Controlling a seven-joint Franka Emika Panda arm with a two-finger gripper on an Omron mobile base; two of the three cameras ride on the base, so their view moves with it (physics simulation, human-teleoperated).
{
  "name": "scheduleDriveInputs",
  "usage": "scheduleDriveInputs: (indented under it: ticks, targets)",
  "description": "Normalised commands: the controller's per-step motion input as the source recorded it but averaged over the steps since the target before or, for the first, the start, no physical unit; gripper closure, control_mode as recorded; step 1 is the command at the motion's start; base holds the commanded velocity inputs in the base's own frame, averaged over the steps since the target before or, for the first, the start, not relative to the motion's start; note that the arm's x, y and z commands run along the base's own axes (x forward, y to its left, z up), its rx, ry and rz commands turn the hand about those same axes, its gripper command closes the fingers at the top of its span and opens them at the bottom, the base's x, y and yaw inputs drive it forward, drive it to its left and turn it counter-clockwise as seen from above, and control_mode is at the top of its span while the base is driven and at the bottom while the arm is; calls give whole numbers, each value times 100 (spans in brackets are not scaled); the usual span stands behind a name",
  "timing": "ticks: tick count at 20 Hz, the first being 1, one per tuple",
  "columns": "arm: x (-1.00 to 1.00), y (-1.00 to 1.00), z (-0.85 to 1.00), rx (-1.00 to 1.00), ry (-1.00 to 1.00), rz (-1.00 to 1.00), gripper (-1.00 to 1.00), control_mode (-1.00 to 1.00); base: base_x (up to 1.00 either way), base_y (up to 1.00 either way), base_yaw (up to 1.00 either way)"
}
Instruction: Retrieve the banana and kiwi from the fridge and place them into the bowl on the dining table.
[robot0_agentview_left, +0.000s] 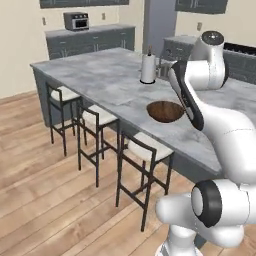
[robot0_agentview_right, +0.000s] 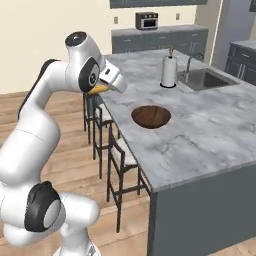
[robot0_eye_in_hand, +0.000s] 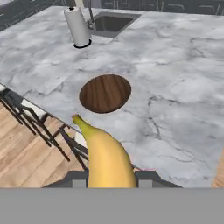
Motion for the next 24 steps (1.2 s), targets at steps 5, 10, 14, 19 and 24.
scheduleDriveInputs:
  ticks: [5, 10, 14, 19, 24]
  targets:
    - [0, 0, 0, 0, 0, 0, 100, 100, 73, 86, -75]
    - [0, 0, 0, 0, 0, 0, 100, 100, 65, 94, -71]
    - [0, 0, 0, 0, 0, 0, 100, 100, 52, 99, -68]
    - [0, 0, 0, 0, 0, 0, 100, 100, 47, 99, -64]
    - [0, 0, 0, 0, 0, 0, 100, 100, 61, 83, -60]
